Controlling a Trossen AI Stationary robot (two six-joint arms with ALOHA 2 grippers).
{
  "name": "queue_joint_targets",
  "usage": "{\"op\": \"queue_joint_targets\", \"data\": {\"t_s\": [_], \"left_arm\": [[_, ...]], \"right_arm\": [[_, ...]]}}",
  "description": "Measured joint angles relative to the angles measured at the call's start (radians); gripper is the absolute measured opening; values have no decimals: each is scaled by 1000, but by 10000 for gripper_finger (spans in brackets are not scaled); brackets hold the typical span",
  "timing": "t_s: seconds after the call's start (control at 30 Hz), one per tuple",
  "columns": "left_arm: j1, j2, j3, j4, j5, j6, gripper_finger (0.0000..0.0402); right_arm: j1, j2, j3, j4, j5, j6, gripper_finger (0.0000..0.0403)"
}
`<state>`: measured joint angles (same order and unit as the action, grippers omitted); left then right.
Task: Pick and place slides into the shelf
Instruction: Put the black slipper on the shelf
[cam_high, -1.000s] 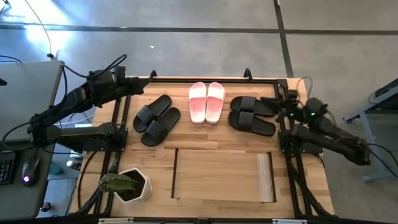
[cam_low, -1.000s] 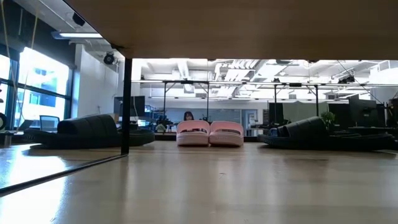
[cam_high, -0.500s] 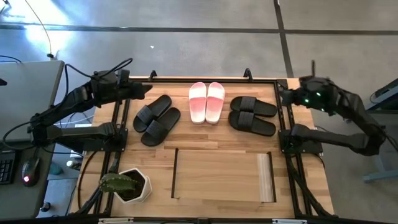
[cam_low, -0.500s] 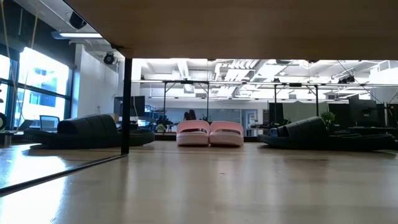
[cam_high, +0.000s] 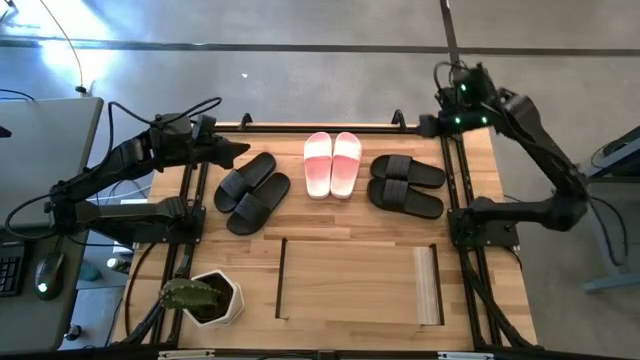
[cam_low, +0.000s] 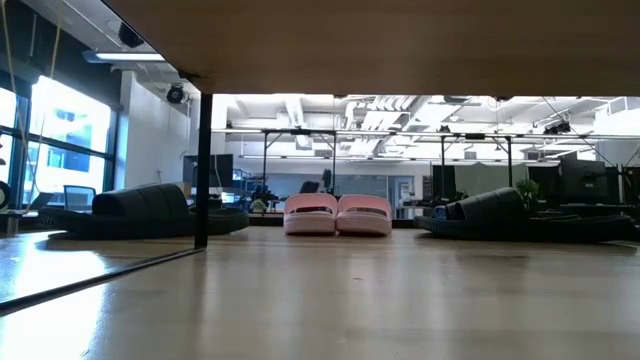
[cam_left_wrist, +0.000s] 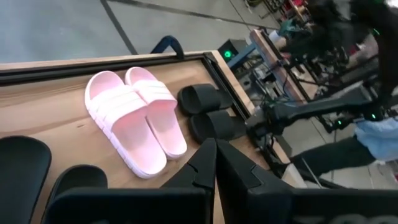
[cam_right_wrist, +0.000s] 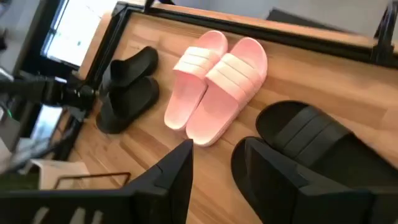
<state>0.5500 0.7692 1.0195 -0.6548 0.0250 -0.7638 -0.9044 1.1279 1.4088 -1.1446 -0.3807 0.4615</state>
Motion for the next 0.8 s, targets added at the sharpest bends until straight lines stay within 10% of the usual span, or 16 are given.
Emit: {"op": "queue_joint_targets", "data": {"t_s": [0.43,0.8], "left_arm": [[0,1,0,2,48,83,1],[0,1,0,2,37,87,1]], "right_arm": [[-218,72,-418,-2,-209,58,138],[-240,62,-760,499,-293,255,138]]}}
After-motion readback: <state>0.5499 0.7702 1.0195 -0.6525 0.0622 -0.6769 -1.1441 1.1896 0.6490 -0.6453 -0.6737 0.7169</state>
